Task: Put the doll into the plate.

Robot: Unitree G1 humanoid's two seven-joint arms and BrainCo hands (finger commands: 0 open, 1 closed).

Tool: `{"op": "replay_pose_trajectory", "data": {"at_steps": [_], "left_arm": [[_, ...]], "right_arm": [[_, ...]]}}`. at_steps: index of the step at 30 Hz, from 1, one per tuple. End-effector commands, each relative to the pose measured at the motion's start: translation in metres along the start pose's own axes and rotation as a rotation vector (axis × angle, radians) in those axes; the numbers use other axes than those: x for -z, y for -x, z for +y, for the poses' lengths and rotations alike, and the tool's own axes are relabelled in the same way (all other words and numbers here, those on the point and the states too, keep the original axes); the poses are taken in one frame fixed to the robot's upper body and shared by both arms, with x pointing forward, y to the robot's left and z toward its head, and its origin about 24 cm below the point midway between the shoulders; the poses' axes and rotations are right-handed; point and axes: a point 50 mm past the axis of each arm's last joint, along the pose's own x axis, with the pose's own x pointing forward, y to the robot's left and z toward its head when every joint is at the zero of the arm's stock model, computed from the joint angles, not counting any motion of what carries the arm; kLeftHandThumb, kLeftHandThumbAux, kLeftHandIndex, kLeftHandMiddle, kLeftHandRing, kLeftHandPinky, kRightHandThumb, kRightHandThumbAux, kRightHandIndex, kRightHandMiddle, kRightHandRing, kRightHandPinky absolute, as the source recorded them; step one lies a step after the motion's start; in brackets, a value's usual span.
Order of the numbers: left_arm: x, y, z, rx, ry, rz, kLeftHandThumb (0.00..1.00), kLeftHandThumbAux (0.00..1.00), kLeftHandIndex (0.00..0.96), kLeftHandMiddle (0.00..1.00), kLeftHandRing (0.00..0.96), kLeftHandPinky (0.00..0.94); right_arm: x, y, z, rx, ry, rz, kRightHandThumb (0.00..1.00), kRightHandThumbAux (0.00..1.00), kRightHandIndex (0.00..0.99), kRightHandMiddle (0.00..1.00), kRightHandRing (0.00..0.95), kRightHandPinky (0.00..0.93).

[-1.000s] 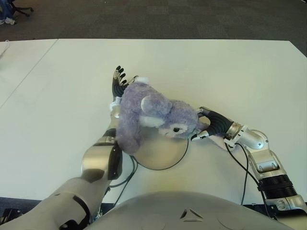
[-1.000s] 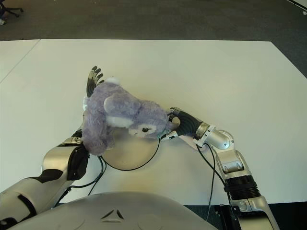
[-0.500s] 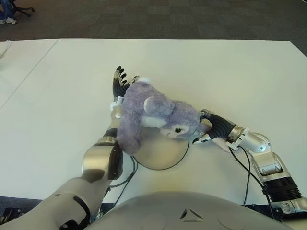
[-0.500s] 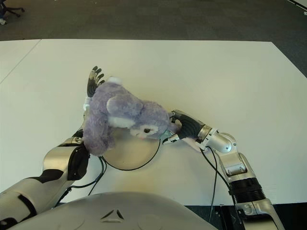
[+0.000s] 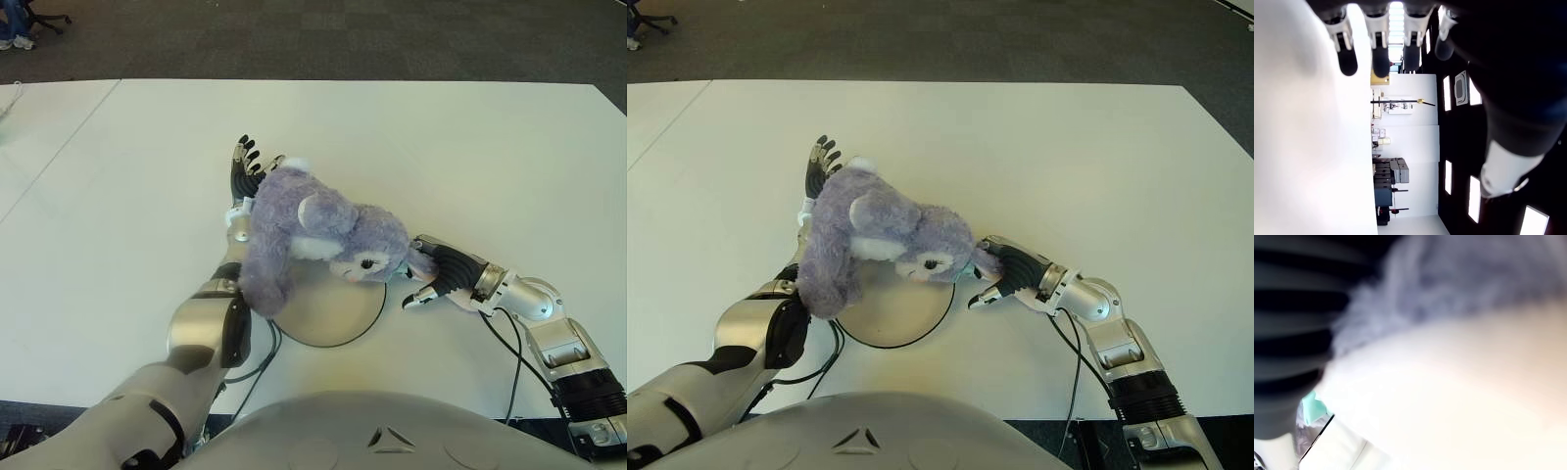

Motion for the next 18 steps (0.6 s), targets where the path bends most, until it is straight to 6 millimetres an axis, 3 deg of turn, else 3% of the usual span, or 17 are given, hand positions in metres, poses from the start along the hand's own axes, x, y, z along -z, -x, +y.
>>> {"op": "replay_pose_trajectory", "data": {"at_steps": [1, 8, 13, 18], "left_arm": [[0.072, 0.05, 0.006, -0.007, -0.029, 0.342, 0.013, 0.744, 0.053, 0.119, 0.138, 0.163], [0.072, 0.05, 0.006, -0.006, -0.024, 0.342, 0.03, 0.764, 0.05, 0.117, 0.134, 0.159], [0.072, 0.051, 0.006, -0.007, -0.035, 0.34, 0.035, 0.762, 0.05, 0.118, 0.137, 0.164], [0.072, 0.051, 0.008, -0.008, -0.052, 0.34, 0.038, 0.752, 0.054, 0.123, 0.141, 0.157]], "right_arm": [[0.017, 0.006, 0.015, -0.085, -0.026, 0.109, 0.0, 0.714, 0.806, 0.91, 0.907, 0.908], [0.019, -0.002, 0.008, -0.071, -0.027, 0.104, 0.0, 0.704, 0.804, 0.91, 0.909, 0.909], [0.018, -0.025, -0.021, -0.077, 0.004, 0.109, 0.0, 0.687, 0.799, 0.906, 0.905, 0.901], [0.015, -0.034, -0.033, -0.148, 0.034, 0.116, 0.0, 0.688, 0.776, 0.89, 0.892, 0.873]]}}
